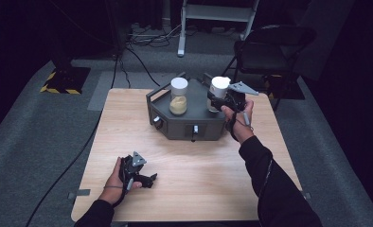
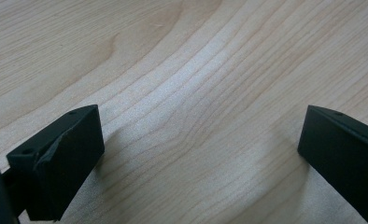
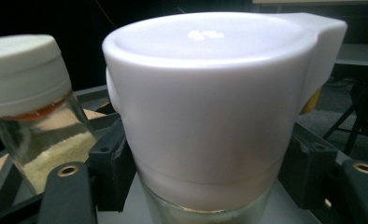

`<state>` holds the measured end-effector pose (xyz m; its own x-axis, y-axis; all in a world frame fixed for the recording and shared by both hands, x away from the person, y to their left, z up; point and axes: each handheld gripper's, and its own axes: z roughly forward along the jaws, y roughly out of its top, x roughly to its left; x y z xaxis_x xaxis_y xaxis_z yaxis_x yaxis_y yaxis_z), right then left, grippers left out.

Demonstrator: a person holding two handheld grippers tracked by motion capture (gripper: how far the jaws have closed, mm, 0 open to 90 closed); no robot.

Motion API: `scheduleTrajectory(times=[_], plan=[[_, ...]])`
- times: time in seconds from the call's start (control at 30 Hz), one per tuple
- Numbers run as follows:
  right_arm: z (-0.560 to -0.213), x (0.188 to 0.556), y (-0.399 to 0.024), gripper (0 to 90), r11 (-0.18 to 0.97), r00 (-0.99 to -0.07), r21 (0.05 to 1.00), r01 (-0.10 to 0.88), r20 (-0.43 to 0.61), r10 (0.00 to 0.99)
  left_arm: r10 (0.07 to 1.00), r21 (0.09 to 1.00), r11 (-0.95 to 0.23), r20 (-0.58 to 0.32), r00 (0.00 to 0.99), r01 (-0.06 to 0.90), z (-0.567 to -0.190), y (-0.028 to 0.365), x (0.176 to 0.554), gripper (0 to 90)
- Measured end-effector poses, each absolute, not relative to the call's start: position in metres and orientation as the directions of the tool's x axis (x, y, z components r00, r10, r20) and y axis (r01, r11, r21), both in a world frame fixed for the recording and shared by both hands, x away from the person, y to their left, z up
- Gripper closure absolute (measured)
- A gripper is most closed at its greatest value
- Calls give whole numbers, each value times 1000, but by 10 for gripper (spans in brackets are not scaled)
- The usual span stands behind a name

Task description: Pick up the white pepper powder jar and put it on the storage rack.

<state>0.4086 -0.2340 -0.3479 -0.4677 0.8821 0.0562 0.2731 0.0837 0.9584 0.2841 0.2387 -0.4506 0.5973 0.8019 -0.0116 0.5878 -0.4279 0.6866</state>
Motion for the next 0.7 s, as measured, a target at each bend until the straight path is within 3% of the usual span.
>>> scheduleTrajectory(times=[0.7], plan=[[-366, 411, -231, 291, 76, -457, 959, 275, 61, 888, 802, 686, -428, -11, 598, 588, -451, 239, 284, 0]])
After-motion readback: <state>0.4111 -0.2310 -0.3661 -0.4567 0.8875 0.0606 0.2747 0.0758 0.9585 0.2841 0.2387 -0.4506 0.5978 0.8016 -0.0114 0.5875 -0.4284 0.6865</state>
